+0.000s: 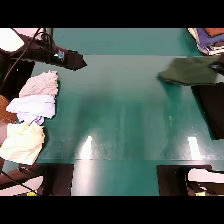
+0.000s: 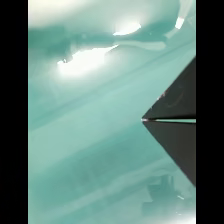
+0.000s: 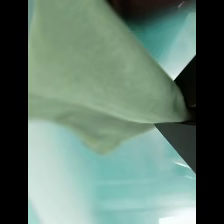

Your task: Fold the shirts.

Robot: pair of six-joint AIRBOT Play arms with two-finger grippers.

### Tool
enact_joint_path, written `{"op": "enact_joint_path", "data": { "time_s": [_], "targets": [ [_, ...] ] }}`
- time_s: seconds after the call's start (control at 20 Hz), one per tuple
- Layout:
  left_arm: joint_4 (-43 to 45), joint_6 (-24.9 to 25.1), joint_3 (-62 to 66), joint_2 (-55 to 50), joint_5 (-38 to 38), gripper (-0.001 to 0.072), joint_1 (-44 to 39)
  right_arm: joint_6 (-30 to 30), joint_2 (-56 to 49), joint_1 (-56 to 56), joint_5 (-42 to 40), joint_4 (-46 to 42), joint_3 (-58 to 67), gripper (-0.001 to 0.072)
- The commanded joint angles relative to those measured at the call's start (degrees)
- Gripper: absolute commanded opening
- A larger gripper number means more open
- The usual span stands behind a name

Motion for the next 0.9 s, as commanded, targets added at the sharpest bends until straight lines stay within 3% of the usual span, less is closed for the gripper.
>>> {"op": "enact_joint_path", "data": {
  "time_s": [0.0, 0.15, 0.4, 0.7, 0.85],
  "targets": [
    [0.04, -0.28, 0.02, 0.04, 3.34, 0.0024, -2.62, 0.15, 0.74, -10.08, -2.78, -0.28, 0.04, 0.0015],
    [-0.09, -1.25, 0.02, 0.04, 4.44, 0.0024, -3.58, 0.17, 0.76, -11.87, -6.12, -0.13, 0.09, 0.0015],
    [0.07, -1.18, 0.02, 0.04, 3.80, 0.0024, -3.58, 0.07, 0.79, -11.56, -8.17, 7.98, 4.20, 0.0015],
    [0.13, -1.09, 0.02, 0.04, 2.89, 0.0024, -3.58, 0.09, 0.83, -13.09, 2.91, 8.04, 14.62, 0.0015],
    [0.42, -1.07, 0.02, 0.04, 2.40, 0.0024, -3.58, 0.15, 2.95, -15.17, 7.41, 6.54, 11.32, 0.0015]
  ]
}}
